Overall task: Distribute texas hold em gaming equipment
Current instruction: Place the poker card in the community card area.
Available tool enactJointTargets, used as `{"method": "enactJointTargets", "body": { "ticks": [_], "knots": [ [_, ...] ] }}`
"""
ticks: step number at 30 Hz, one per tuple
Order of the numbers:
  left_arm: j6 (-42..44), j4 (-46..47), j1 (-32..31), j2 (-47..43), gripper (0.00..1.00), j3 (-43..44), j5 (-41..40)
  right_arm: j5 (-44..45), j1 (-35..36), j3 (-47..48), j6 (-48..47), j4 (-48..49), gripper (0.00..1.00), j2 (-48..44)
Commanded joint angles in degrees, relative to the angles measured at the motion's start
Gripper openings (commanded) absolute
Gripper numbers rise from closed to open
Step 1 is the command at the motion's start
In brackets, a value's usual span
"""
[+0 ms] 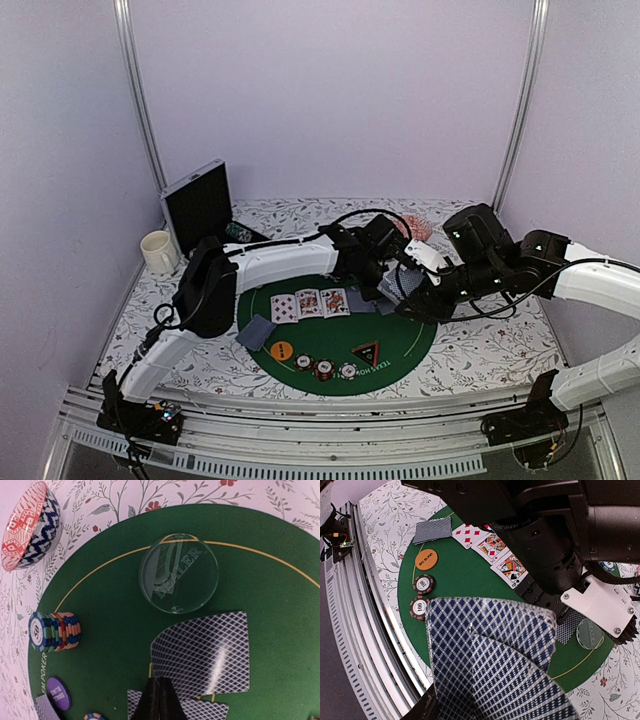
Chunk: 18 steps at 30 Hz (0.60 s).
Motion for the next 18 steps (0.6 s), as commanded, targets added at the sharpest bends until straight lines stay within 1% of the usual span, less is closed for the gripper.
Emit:
{"method": "enactJointTargets", "body": {
  "ticks": [1, 11, 18],
  "knots": [
    [3.39, 4.11, -0.96, 0.94, 0.0, -2.15, -5.08, -0.77, -0.07, 1.3, 0.16, 0.08, 0.49, 0.14],
    [6.66, 9.61, -1.49, 1.34, 0.0, -4.81, -9.71, -0.95, -0.07, 1.34, 0.25, 0.09, 0.49, 0.33],
    [7.91, 11.94, -1.63, 1.47, 0.0, -6.04, -10.67, -1.03, -0.07, 1.12, 0.42, 0.02, 0.48, 0.22]
  ]
}}
